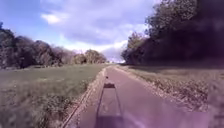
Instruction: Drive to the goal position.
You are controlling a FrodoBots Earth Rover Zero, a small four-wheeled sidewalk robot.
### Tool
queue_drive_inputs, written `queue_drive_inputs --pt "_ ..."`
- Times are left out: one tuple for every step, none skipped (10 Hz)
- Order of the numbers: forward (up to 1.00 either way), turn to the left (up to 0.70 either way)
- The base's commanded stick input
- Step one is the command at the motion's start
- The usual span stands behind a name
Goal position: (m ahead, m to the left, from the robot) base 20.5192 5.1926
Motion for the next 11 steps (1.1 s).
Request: queue_drive_inputs --pt "0.85 0.0" --pt "0.85 0.0" --pt "0.85 0.0" --pt "0.85 0.0" --pt "0.85 0.0" --pt "0.85 0.0" --pt "0.85 0.0" --pt "0.85 -0.05" --pt "0.85 -0.33" --pt "0.85 -0.34" --pt "0.85 -0.11"
